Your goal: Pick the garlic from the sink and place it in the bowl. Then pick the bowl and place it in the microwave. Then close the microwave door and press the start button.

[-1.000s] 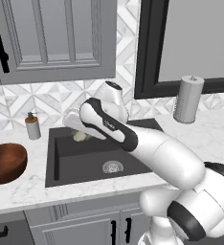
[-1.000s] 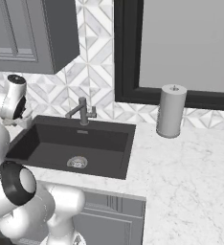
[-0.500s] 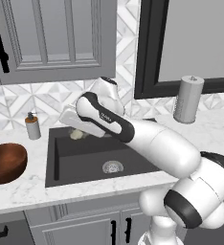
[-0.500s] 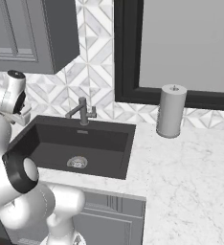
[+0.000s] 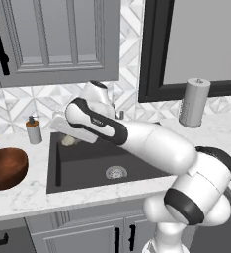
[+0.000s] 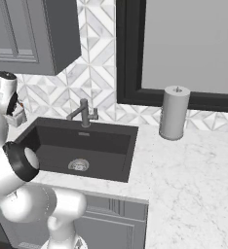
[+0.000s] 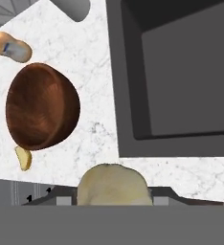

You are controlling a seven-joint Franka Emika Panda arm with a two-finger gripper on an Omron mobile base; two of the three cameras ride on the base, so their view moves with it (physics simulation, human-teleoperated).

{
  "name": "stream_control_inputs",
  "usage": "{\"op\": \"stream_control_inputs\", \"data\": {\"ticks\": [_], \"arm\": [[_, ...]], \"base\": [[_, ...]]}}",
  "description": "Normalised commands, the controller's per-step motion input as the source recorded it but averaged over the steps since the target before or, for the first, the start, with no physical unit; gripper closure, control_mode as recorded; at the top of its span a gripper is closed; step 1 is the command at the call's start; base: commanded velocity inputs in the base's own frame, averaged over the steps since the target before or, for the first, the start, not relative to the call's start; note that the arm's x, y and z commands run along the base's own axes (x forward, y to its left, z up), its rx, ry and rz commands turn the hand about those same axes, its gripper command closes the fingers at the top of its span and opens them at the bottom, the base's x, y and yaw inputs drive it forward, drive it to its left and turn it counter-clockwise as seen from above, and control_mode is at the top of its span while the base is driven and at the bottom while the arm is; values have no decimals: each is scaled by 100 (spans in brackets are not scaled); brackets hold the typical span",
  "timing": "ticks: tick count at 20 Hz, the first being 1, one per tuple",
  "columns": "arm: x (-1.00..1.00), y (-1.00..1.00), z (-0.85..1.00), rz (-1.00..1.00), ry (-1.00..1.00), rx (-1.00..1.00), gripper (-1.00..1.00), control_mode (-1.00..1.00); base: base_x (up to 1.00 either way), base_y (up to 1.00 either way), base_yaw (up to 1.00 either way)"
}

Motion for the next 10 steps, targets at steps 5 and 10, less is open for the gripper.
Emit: {"op": "stream_control_inputs", "data": {"ticks": [5,10], "arm": [[2,63,0,0,5,-6,100,-100],[14,75,0,-2,3,-11,100,-100]], "base": [[0,0,0],[0,0,0]]}}
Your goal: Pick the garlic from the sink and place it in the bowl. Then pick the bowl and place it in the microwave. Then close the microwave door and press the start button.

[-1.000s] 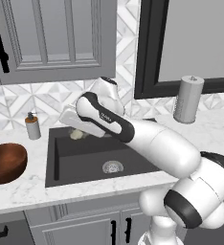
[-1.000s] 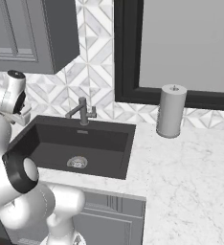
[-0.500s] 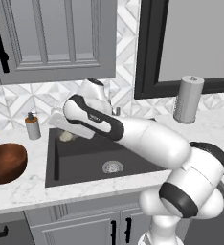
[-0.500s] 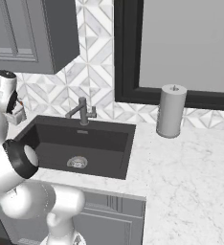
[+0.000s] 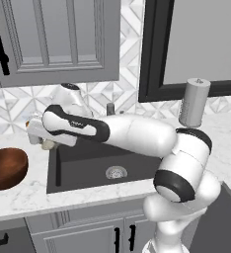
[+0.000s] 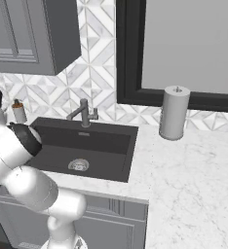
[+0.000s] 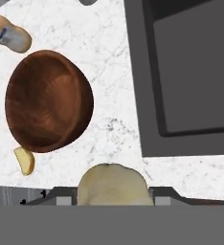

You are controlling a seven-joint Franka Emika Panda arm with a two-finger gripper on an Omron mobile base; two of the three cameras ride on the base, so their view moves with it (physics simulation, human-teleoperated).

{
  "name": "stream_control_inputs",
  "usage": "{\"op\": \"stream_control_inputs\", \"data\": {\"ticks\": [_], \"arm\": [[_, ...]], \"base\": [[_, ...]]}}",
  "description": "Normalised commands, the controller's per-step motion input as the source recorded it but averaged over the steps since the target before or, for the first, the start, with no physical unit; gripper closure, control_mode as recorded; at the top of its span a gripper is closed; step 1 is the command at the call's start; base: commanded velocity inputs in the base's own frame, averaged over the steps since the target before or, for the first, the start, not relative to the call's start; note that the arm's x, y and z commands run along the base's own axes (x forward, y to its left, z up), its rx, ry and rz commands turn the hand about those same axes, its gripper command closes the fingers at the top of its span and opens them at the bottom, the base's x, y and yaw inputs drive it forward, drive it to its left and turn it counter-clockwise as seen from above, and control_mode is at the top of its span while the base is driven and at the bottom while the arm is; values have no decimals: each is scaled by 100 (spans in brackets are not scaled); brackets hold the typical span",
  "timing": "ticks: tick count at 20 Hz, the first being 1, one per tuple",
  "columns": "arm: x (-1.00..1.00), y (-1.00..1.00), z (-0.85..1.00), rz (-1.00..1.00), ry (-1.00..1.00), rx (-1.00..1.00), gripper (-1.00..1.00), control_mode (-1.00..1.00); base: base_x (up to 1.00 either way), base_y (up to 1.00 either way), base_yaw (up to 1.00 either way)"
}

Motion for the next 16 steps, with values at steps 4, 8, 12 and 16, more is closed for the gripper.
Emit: {"op": "stream_control_inputs", "data": {"ticks": [4,8,12,16], "arm": [[21,83,0,-4,8,-14,100,-100],[14,64,0,-2,8,-12,100,-100],[18,45,-7,0,6,-10,100,-100],[25,51,-16,0,4,-9,100,-100]], "base": [[0,0,0],[0,0,0],[0,0,0],[0,0,0]]}}
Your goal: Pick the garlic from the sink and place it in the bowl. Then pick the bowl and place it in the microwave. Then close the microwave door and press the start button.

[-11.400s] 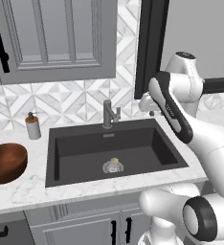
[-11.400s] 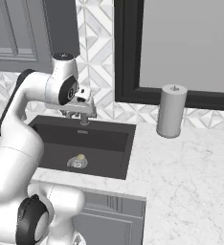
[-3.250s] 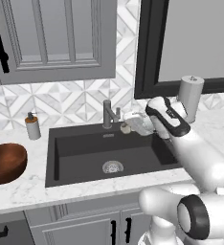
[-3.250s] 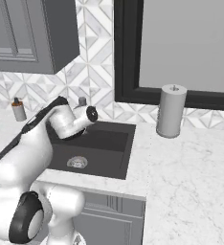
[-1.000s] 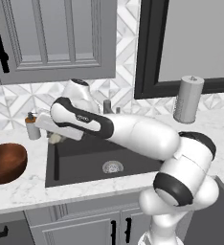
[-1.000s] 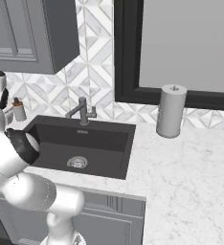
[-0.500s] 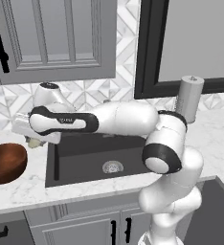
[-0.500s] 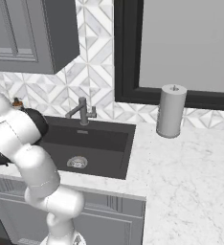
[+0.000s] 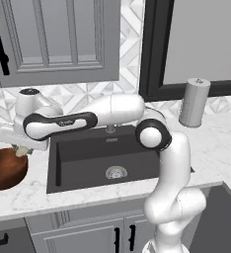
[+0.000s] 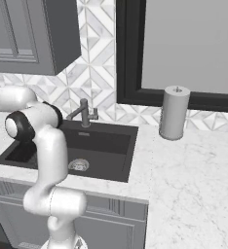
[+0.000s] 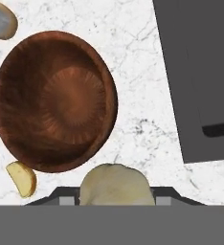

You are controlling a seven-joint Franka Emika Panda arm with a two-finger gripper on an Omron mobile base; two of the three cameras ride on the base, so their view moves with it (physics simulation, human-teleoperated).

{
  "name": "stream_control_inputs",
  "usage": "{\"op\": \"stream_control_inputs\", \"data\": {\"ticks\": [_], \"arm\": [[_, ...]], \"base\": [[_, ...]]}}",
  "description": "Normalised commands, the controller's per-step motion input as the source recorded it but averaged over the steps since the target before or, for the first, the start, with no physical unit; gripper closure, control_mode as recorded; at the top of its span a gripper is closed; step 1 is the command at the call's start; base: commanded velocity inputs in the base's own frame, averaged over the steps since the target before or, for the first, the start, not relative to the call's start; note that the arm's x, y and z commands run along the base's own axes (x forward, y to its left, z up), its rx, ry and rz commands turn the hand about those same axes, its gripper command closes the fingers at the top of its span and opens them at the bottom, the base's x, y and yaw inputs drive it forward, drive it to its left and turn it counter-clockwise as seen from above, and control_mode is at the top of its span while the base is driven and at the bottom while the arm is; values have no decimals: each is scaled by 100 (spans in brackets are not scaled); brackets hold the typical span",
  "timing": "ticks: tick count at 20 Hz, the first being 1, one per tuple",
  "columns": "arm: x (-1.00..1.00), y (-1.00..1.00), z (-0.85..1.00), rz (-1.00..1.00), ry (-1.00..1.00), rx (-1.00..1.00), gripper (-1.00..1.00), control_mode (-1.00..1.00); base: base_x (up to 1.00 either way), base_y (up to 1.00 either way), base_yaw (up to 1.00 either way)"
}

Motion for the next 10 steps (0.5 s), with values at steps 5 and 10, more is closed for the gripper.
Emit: {"op": "stream_control_inputs", "data": {"ticks": [5,10], "arm": [[24,35,-26,0,1,-4,100,-100],[9,13,-27,0,4,0,100,-100]], "base": [[0,0,0],[0,0,0]]}}
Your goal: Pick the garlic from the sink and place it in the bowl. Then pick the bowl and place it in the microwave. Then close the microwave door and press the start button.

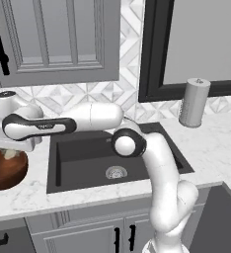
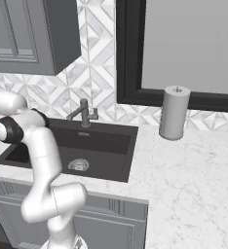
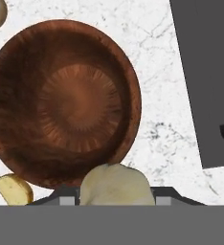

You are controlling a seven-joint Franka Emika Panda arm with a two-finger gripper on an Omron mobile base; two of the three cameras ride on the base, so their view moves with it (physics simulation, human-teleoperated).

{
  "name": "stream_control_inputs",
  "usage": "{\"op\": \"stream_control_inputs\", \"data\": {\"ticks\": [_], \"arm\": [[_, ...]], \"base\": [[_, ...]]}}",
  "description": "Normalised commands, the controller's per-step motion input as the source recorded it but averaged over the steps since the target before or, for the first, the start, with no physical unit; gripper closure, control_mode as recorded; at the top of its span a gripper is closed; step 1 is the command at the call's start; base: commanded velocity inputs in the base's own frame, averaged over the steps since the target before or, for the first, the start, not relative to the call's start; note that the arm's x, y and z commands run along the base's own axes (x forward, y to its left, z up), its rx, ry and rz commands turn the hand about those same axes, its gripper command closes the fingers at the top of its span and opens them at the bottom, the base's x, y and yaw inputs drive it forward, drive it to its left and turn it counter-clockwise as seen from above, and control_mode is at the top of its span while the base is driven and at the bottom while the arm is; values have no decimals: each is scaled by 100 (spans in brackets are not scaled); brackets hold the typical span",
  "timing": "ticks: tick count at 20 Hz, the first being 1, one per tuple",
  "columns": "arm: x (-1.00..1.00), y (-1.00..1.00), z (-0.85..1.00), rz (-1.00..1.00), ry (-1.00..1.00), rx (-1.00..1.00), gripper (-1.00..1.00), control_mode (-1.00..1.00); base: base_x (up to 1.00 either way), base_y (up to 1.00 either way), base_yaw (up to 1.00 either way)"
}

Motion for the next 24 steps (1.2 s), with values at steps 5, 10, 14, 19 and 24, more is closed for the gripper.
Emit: {"op": "stream_control_inputs", "data": {"ticks": [5,10,14,19,24], "arm": [[0,0,-58,0,1,0,100,-100],[12,0,-51,0,0,0,100,-100],[11,0,-48,0,0,2,100,-100],[8,0,-45,0,0,6,100,-100],[23,0,-33,0,0,3,100,-100]], "base": [[0,0,0],[0,0,0],[0,0,0],[0,0,0],[0,0,0]]}}
